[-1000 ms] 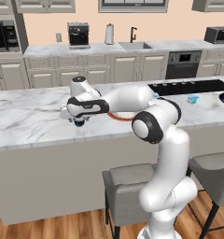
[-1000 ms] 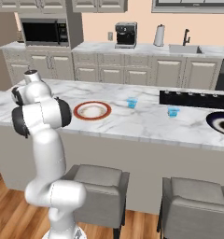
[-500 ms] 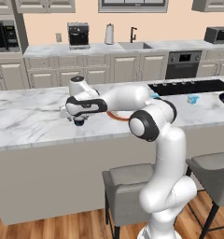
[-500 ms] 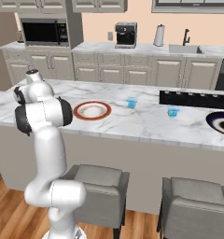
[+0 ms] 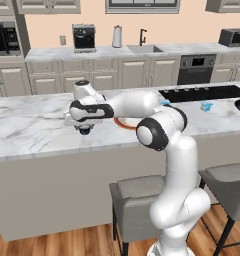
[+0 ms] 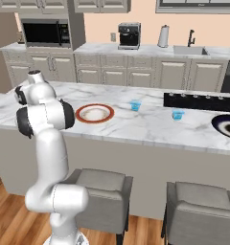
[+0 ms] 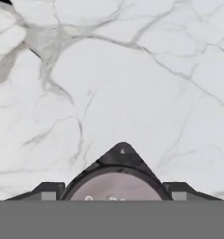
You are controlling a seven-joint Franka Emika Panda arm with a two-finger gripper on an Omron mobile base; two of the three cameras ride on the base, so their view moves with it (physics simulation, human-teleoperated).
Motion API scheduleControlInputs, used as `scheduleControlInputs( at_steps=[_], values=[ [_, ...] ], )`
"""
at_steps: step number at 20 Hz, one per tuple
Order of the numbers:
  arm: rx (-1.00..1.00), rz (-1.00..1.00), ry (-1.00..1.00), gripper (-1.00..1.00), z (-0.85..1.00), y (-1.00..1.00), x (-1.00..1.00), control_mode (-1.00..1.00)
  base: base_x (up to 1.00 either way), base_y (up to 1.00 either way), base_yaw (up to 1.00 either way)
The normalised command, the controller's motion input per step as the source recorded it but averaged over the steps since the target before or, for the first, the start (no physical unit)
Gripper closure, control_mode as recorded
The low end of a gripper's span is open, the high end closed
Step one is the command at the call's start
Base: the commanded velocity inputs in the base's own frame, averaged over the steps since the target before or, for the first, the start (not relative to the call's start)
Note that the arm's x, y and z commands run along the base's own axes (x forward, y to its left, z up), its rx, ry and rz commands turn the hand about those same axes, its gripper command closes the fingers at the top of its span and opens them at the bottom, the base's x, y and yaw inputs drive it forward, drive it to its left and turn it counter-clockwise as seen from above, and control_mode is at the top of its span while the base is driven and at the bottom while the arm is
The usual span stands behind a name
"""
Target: Place two yogurt containers on each plate.
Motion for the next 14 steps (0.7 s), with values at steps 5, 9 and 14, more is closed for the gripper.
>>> scheduleControlInputs(
  at_steps=[5, 9, 14],
  values=[
    [0.00, -0.05, 0.00, 1.00, 0.17, -0.48, 0.00, -1.00, 0.00, 0.00, 0.00],
    [0.05, -0.03, 0.00, 1.00, 0.18, -0.86, -0.15, -1.00, 0.00, 0.00, 0.00],
    [0.12, -0.03, -0.05, 1.00, 0.21, -0.94, -0.22, -1.00, 0.00, 0.00, 0.00]
  ],
)
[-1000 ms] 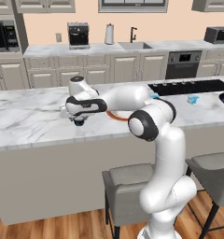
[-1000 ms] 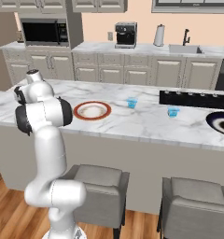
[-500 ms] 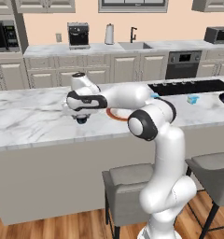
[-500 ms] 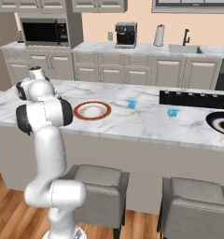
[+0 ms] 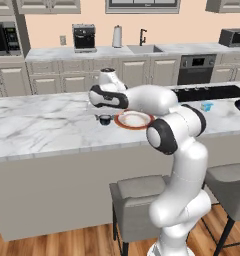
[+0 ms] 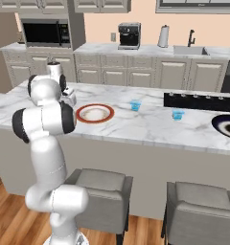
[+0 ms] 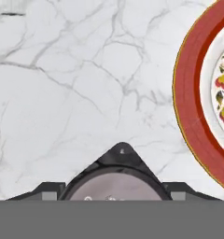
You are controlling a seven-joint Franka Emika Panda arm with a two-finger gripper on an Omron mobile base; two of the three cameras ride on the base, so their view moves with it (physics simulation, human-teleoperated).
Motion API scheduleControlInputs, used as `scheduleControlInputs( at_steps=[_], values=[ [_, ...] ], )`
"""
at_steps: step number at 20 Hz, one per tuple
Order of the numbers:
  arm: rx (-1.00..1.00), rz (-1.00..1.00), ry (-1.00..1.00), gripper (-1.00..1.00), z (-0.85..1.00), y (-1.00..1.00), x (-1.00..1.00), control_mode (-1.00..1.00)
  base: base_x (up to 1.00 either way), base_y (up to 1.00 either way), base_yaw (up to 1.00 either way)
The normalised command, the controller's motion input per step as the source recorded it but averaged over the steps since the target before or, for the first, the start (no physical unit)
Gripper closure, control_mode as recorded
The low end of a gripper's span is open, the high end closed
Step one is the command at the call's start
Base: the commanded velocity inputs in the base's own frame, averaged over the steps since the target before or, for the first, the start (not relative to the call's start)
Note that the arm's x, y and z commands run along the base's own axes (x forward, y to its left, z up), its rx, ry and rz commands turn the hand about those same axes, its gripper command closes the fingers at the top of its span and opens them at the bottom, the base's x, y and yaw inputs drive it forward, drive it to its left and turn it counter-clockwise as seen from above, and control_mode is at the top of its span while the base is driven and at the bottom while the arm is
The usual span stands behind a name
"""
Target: Place two yogurt containers on each plate.
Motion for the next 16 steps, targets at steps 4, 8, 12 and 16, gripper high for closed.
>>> scheduleControlInputs(
  at_steps=[4, 8, 12, 16],
  values=[
    [0.03, -0.02, -0.07, 1.00, 0.07, -0.94, -0.10, -1.00, 0.00, 0.00, 0.00],
    [0.01, -0.04, -0.04, 1.00, 0.00, -0.75, 0.14, -1.00, 0.00, 0.00, 0.00],
    [0.00, -0.02, 0.00, 1.00, 0.00, -0.48, 0.44, -1.00, 0.00, 0.00, 0.00],
    [-0.02, -0.06, 0.03, 1.00, -0.05, -0.29, 0.59, -1.00, 0.00, 0.00, 0.00]
  ],
)
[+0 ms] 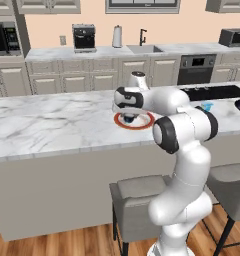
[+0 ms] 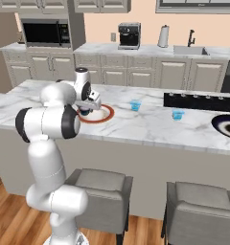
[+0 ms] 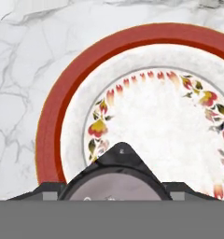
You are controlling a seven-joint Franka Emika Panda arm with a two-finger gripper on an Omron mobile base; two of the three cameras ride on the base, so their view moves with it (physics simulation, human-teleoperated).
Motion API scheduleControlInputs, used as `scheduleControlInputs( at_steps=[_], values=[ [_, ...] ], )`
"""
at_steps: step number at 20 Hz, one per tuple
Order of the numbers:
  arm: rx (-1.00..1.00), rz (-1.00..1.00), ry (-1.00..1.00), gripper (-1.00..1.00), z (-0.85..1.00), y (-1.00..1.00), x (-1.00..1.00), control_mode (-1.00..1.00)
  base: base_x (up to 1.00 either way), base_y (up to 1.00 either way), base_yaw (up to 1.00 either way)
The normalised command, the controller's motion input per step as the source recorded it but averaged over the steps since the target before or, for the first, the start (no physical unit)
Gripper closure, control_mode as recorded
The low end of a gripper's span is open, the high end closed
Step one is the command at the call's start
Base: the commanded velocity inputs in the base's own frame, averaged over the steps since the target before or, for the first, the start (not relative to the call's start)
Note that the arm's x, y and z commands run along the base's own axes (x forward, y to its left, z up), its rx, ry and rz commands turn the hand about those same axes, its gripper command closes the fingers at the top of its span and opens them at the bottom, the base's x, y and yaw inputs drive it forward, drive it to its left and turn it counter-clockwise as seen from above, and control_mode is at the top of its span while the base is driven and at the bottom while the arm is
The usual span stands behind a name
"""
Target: Place two yogurt containers on each plate.
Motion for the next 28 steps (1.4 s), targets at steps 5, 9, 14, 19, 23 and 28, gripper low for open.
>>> scheduleControlInputs(
  at_steps=[5, 9, 14, 19, 23, 28],
  values=[
    [-0.02, -0.03, 0.01, 1.00, -0.09, -0.10, 0.26, -1.00, 0.00, 0.00, 0.00],
    [0.00, -0.11, 0.03, 1.00, -0.12, 0.00, 0.18, -1.00, 0.00, 0.00, 0.00],
    [0.00, -0.06, 0.02, -1.00, -0.16, 0.00, -0.10, -1.00, 0.00, 0.00, 0.00],
    [0.00, -0.01, 0.00, -1.00, 0.00, 0.00, 0.00, -1.00, 0.00, 0.00, 0.00],
    [0.00, 0.00, -0.01, -1.00, 0.13, -0.07, 0.00, -1.00, 0.00, 0.00, 0.00],
    [0.00, 0.00, -0.01, -1.00, 0.33, -0.16, 0.05, -1.00, 0.00, 0.00, 0.00]
  ],
)
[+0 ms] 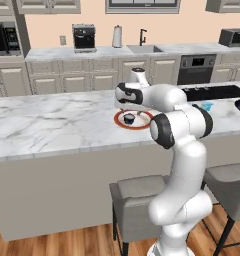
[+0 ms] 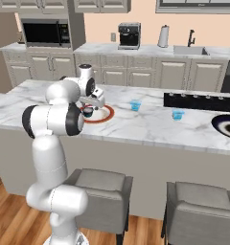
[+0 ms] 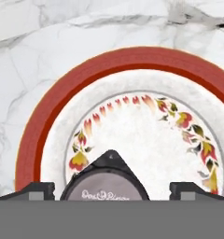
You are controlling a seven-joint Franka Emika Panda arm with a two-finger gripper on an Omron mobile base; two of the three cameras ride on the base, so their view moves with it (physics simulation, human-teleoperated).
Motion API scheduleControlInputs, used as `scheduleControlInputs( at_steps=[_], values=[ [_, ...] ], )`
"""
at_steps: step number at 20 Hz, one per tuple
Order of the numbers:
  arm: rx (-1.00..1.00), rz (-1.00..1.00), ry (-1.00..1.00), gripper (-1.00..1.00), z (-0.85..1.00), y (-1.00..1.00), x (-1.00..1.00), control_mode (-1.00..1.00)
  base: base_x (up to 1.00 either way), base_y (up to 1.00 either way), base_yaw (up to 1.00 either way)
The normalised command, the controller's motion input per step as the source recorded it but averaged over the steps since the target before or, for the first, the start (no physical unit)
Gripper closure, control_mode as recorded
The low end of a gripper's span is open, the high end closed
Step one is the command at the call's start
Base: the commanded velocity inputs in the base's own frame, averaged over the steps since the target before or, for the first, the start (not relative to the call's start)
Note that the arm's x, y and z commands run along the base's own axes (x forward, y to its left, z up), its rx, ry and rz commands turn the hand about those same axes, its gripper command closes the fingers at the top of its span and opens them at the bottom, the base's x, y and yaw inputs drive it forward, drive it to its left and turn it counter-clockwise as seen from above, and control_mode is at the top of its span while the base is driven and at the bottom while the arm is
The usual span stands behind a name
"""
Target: Place two yogurt containers on each plate.
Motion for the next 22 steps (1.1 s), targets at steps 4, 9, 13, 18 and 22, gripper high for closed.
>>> scheduleControlInputs(
  at_steps=[4, 9, 13, 18, 22],
  values=[
    [0.00, 0.04, 0.00, -1.00, 0.33, -0.49, -0.06, -1.00, 0.00, 0.00, 0.00],
    [0.00, 0.34, -0.03, -1.00, 0.21, -0.79, -0.54, -1.00, 0.00, 0.00, 0.00],
    [0.00, 0.26, -0.14, -1.00, 0.07, -0.88, -0.58, -1.00, 0.00, 0.00, 0.00],
    [0.00, 0.24, -0.17, -1.00, 0.00, -0.75, -0.34, -1.00, 0.00, 0.00, 0.00],
    [-0.05, 0.03, -0.01, -1.00, 0.03, -0.54, 0.40, -1.00, 0.00, 0.00, 0.00]
  ],
)
